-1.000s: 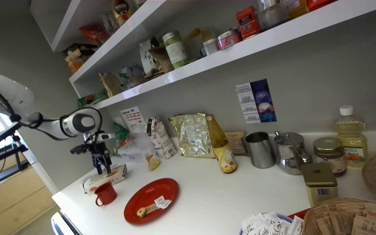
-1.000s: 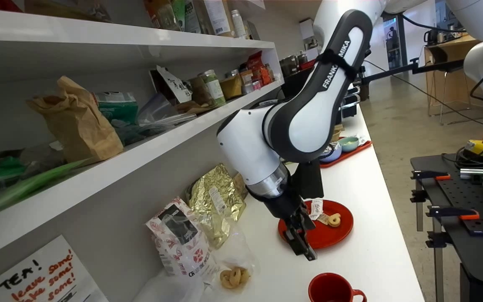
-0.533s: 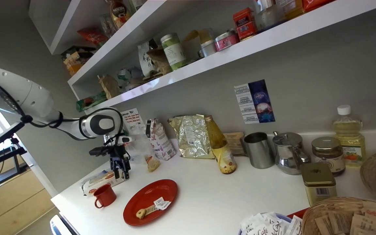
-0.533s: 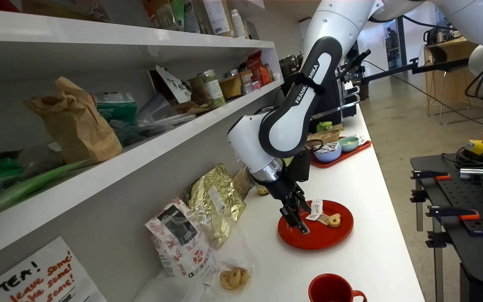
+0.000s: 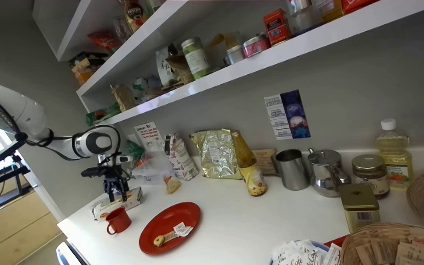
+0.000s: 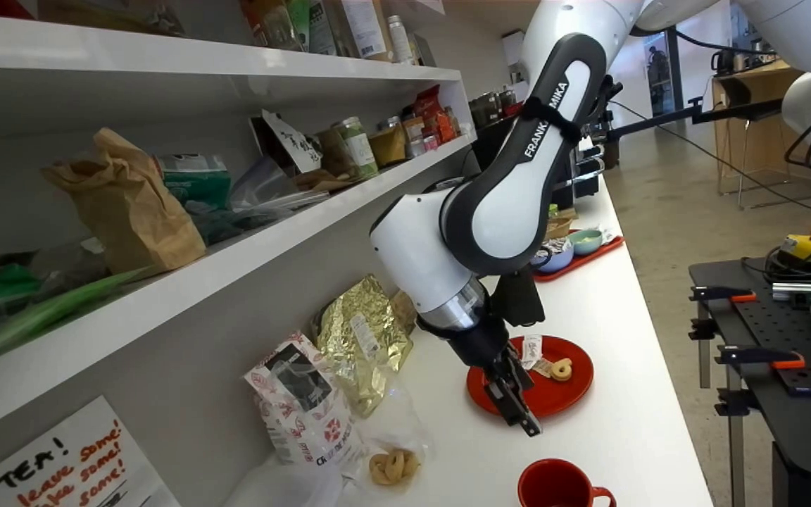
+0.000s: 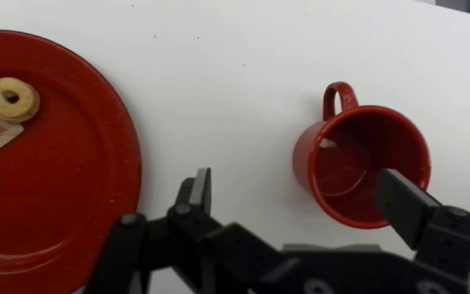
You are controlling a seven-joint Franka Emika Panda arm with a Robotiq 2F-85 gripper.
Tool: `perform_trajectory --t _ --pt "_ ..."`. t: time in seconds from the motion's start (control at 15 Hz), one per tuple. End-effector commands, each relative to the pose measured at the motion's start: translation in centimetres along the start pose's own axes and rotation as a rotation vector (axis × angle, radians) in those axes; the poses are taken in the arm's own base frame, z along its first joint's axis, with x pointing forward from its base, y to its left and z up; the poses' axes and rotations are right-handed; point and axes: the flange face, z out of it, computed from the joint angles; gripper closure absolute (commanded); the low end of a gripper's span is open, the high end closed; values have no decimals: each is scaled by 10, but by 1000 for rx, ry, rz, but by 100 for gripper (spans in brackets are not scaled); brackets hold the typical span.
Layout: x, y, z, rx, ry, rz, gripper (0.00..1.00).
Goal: Put the orange cup on the orange plate
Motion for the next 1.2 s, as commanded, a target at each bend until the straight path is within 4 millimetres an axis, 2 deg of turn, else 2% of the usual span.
perform_trajectory --t 0.0,0.33,0.8,1.13 --pt "-4 -26 3 -10 -41 -46 0" --pt "-5 -36 23 -28 -100 -65 0" --pt "13 -42 31 36 -98 40 0" --pt "25 -37 48 40 -119 85 0"
